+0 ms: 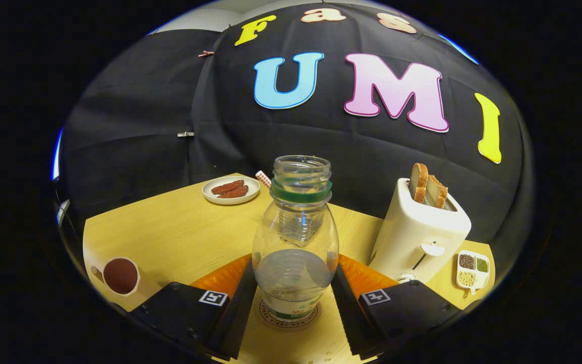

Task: Take the bottle from table, then pour the juice into the cup, finally place the bottle on the coaster

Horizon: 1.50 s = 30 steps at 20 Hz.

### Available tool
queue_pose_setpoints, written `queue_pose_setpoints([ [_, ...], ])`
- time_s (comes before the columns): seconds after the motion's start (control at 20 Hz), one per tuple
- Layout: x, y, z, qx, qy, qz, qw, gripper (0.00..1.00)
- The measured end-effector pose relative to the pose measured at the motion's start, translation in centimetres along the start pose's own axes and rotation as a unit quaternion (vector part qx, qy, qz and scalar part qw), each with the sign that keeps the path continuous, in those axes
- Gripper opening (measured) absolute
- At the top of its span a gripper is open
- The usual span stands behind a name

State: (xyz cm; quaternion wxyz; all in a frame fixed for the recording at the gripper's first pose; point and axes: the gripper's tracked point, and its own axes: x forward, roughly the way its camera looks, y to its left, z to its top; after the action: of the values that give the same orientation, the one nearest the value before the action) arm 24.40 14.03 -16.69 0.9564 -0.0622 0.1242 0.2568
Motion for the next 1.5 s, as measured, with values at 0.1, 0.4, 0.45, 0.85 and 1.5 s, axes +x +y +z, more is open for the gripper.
queue_pose_setpoints([
  [0.1, -0.1, -0.2, -0.3, -0.003, 0.005, -0.003, 1.000, 0.82],
  [0.4, -1.6, -0.4, 0.4, -0.025, 0.004, -0.011, 1.000, 0.98],
  [0.45, -2.0, -0.5, 0.8, -0.028, 0.003, -0.014, 1.000, 0.98],
  [0.85, -9.7, -0.4, 4.5, -0.001, -0.008, -0.050, 0.999, 0.98],
  [1.5, -28.1, -5.3, 17.5, 0.043, -0.127, -0.244, 0.961, 0.97],
])
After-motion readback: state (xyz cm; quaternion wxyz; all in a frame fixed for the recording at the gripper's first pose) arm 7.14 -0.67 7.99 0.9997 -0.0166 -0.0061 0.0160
